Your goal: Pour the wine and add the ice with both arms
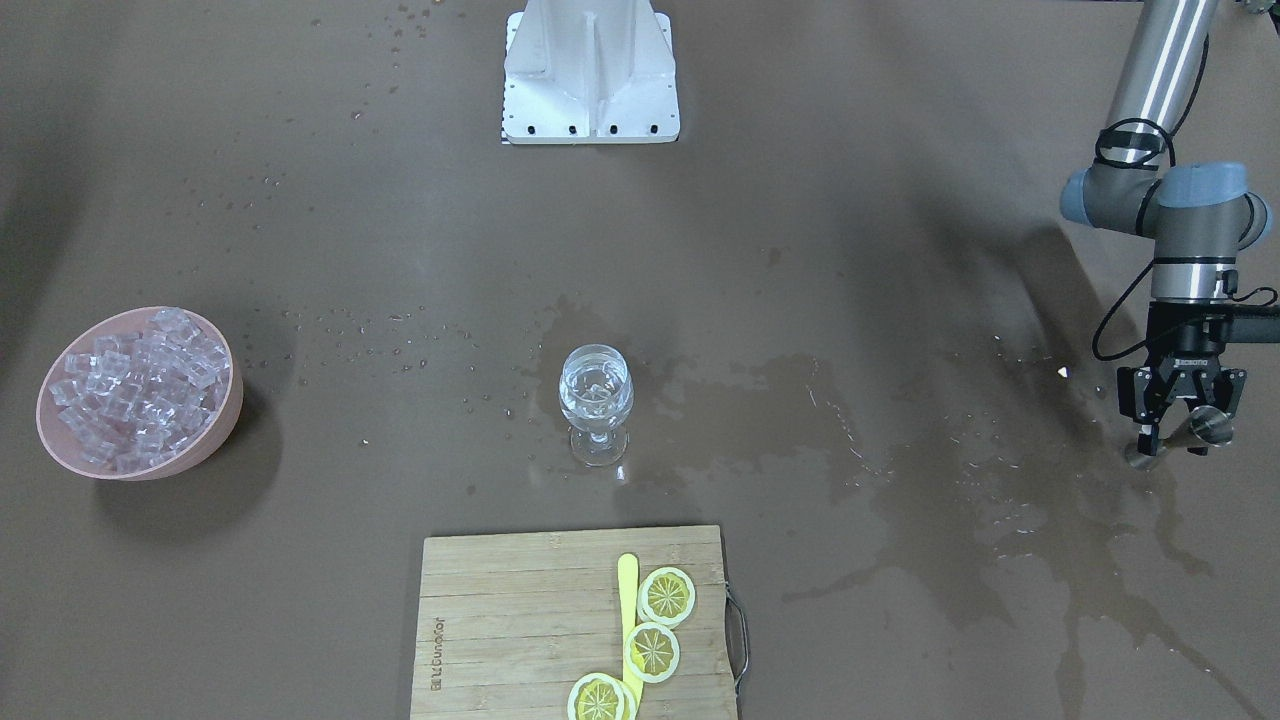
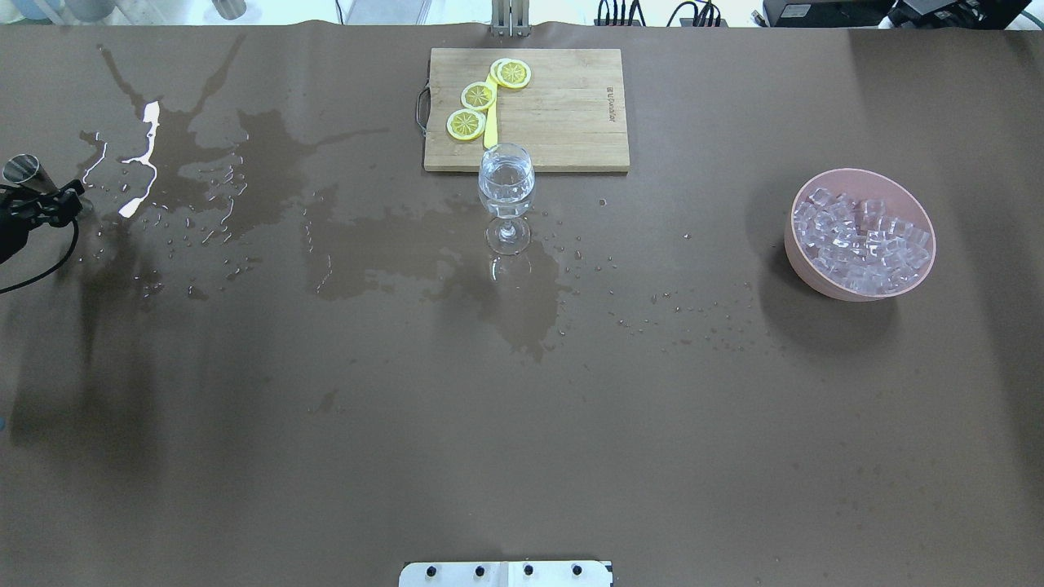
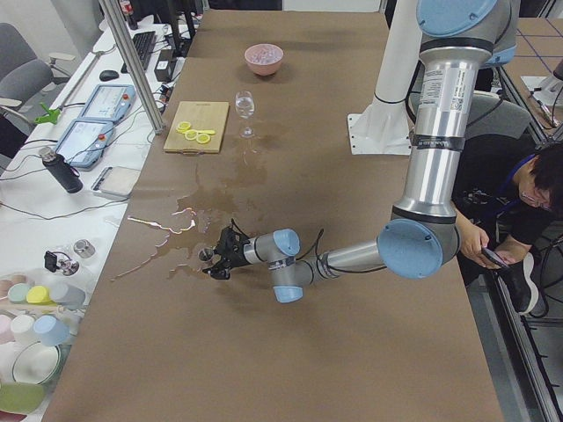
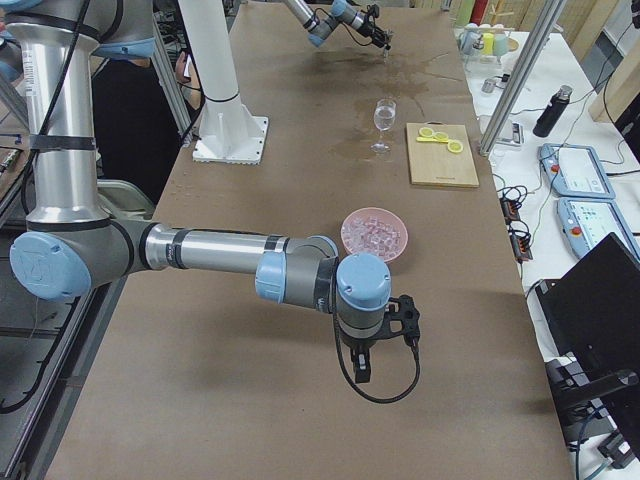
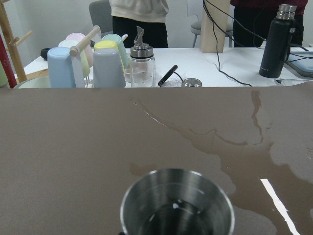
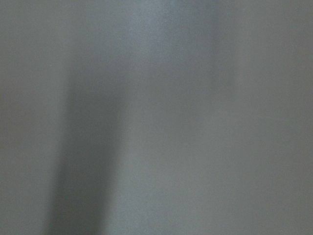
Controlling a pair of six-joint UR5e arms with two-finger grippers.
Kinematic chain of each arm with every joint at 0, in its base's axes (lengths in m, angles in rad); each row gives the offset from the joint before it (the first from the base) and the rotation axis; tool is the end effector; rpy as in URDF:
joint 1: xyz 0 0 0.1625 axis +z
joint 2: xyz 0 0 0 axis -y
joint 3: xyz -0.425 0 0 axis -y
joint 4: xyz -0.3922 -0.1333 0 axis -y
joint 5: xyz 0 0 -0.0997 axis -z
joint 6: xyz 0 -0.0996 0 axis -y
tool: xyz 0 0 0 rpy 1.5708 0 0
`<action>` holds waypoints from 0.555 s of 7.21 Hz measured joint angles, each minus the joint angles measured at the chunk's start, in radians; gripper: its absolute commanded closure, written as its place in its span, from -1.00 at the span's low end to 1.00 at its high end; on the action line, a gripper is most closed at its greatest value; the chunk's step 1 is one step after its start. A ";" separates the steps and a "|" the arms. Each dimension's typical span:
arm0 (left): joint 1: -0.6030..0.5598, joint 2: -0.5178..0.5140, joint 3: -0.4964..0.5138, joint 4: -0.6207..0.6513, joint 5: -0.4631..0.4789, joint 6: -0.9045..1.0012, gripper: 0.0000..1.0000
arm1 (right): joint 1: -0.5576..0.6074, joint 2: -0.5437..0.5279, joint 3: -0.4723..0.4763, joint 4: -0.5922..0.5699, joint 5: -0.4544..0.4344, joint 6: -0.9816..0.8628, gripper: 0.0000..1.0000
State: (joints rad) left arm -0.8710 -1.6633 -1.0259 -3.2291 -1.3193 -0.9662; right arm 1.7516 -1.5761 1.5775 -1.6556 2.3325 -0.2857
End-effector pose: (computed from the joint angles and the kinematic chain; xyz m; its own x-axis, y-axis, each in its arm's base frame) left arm 0.2125 -0.4978 0.6984 0.6953 0.0289 -0.7181 0.6021 0.5221 0.6041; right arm 0.1504 -0.4638 0.6671 0.7236 -0.0972 0.6834 0.0258 0.9932 0.1139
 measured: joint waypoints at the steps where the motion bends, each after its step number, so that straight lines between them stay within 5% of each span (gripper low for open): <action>1: -0.001 0.020 -0.019 -0.001 -0.010 0.001 -0.52 | 0.012 0.000 -0.013 0.000 -0.001 0.002 -1.00; 4: -0.003 0.063 -0.067 -0.002 -0.034 0.000 -0.66 | 0.022 0.004 -0.023 0.000 -0.004 0.015 -1.00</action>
State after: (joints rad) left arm -0.8743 -1.6005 -1.0934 -3.2307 -1.3536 -0.9662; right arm 1.7740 -1.5720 1.5540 -1.6558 2.3281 -0.2710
